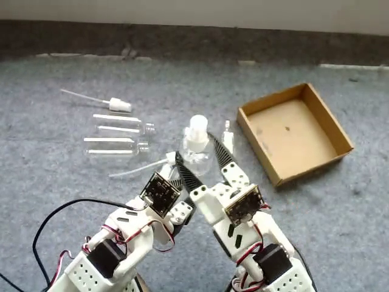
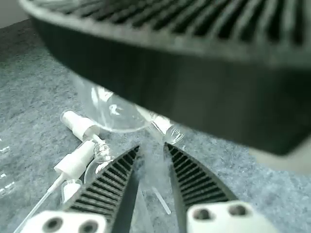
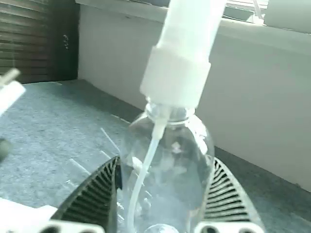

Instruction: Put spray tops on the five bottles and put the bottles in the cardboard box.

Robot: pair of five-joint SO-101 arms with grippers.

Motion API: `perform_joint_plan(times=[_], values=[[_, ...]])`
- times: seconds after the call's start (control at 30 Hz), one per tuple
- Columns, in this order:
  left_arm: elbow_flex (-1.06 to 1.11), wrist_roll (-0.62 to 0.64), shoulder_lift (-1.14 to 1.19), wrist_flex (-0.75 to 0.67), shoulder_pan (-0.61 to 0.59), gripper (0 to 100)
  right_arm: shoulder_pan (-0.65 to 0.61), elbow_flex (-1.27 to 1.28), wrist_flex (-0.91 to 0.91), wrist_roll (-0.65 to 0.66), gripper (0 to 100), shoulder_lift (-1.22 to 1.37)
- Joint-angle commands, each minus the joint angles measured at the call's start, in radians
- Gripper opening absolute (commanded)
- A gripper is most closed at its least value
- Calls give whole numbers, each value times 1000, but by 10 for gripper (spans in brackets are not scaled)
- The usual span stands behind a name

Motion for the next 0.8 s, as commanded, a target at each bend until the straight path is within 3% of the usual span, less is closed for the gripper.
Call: perform_joint_plan(times=[0.0, 0.17, 0.3, 0.5, 0.77], values=[[-2, 9, -7, -63, 21, 38, -81, -56, -30, 9, 92, -18], [-5, 9, -7, -64, 18, 38, -113, 13, -30, 9, 92, -18], [-4, 9, -7, -66, -54, 38, -114, 61, -30, 5, 92, -19], [39, 9, -2, -216, -143, 38, -114, 65, -15, -206, 92, -19], [38, 9, -5, -229, -228, 38, -113, 65, 48, -209, 92, -19]])
